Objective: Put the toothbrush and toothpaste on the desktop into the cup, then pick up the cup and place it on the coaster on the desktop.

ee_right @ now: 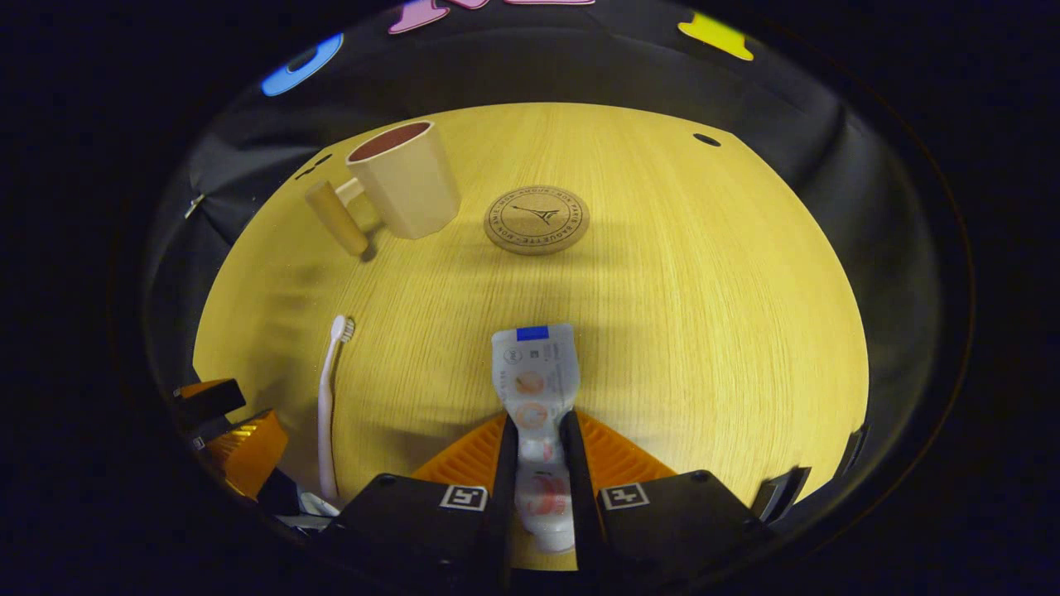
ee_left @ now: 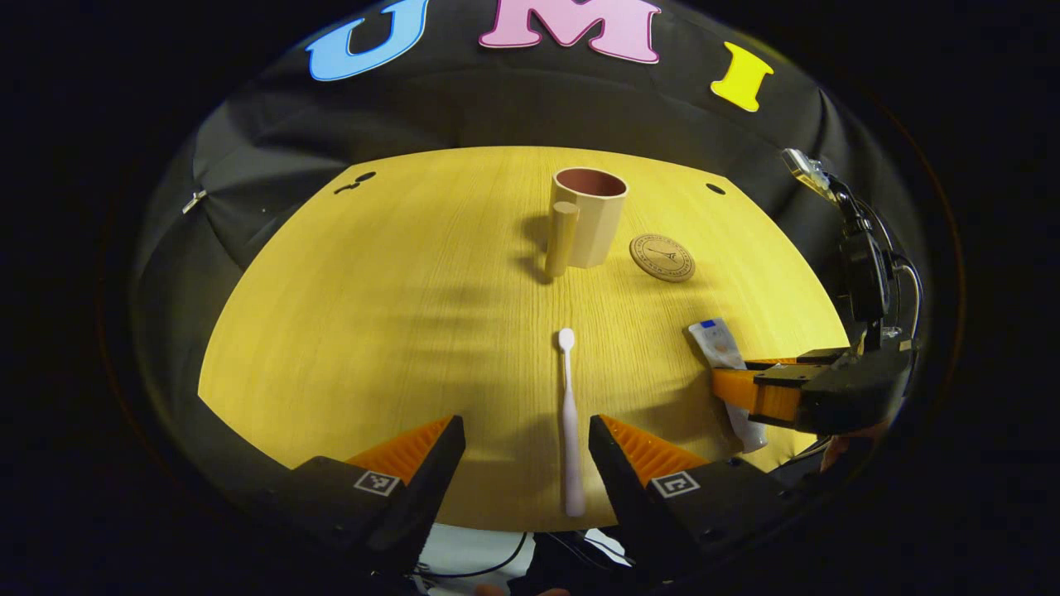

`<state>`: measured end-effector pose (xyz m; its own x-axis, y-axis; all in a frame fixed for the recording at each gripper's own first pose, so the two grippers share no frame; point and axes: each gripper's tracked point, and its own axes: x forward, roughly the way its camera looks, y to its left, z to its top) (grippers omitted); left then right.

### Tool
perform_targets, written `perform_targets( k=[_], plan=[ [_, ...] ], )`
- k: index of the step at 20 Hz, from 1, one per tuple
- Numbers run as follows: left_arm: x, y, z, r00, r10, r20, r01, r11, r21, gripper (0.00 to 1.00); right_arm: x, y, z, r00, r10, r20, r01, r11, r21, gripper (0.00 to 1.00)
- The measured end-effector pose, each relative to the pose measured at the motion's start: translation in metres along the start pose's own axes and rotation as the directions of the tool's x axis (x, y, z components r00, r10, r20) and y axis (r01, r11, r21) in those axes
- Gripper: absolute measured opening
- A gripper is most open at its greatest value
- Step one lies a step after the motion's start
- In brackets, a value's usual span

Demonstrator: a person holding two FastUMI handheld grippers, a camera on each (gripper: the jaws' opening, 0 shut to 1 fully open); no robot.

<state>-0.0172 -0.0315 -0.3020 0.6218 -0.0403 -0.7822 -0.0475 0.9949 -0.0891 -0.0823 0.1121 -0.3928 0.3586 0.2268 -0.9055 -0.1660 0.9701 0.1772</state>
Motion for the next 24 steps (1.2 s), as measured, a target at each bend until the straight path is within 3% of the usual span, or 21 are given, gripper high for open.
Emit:
perform_targets(
  k=[1,4,7,8,9,13,14,15,16,19,21,23,24],
  plan=[
    [0.004,-0.004,0.001,1.000,-0.007,-0.012,0.007,1.000,-0.002,0.94,-0.001,0.000,0.000,1.000,0.010,-0.002,-0.010,1.000,0.003,0.31],
    [0.015,-0.010,-0.011,0.995,-0.012,-0.095,0.012,1.000,0.001,0.88,-0.007,-0.008,0.006,0.997,0.078,0.023,-0.080,0.993,0.090,0.22],
    [0.023,-0.012,-0.012,0.992,0.006,-0.130,-0.002,1.000,0.028,0.85,-0.027,-0.026,0.023,0.991,0.081,0.109,-0.093,0.990,0.107,0.21],
    [0.025,-0.014,-0.011,0.991,0.007,-0.136,-0.003,1.000,0.031,0.85,-0.035,-0.031,0.028,0.988,0.084,0.127,-0.097,0.990,0.104,0.10],
    [0.028,-0.015,-0.010,0.990,0.010,-0.141,-0.005,0.999,0.034,0.84,-0.039,-0.035,0.031,0.987,0.084,0.136,-0.099,0.990,0.103,0.21],
    [0.048,-0.023,-0.010,0.983,0.022,-0.181,-0.016,0.999,0.033,0.77,-0.051,-0.055,0.031,0.986,0.091,0.139,-0.112,0.982,0.153,0.21],
    [0.052,-0.024,-0.010,0.982,0.020,-0.188,-0.014,0.999,0.036,0.81,-0.052,-0.058,0.031,0.986,0.088,0.139,-0.110,0.981,0.157,0.21],
    [0.049,-0.025,-0.011,0.981,0.018,-0.194,-0.007,0.998,0.056,0.76,-0.052,-0.061,0.033,0.986,0.086,0.140,-0.109,0.979,0.170,0.22],
    [0.048,-0.025,-0.010,0.978,0.013,-0.209,0.001,0.998,0.067,0.80,-0.052,-0.062,0.034,0.986,0.088,0.144,-0.114,0.977,0.180,0.22],
    [0.051,-0.033,-0.009,0.967,0.001,-0.254,0.024,0.995,0.095,0.63,-0.050,-0.065,0.037,0.985,0.090,0.144,-0.119,0.972,0.203,0.21],
    [0.049,-0.036,-0.008,0.967,-0.011,-0.253,0.040,0.993,0.111,0.42,-0.051,-0.068,0.040,0.985,0.089,0.150,-0.121,0.967,0.225,0.22],
    [0.053,-0.036,-0.005,0.969,-0.018,-0.245,0.045,0.994,0.104,0.29,-0.051,-0.071,0.044,0.983,0.089,0.160,-0.126,0.964,0.236,0.22],
    [0.052,-0.036,-0.001,0.972,-0.029,-0.235,0.048,0.996,0.078,0.15,-0.052,-0.071,0.047,0.982,0.090,0.166,-0.129,0.963,0.236,0.22]
  ],
)
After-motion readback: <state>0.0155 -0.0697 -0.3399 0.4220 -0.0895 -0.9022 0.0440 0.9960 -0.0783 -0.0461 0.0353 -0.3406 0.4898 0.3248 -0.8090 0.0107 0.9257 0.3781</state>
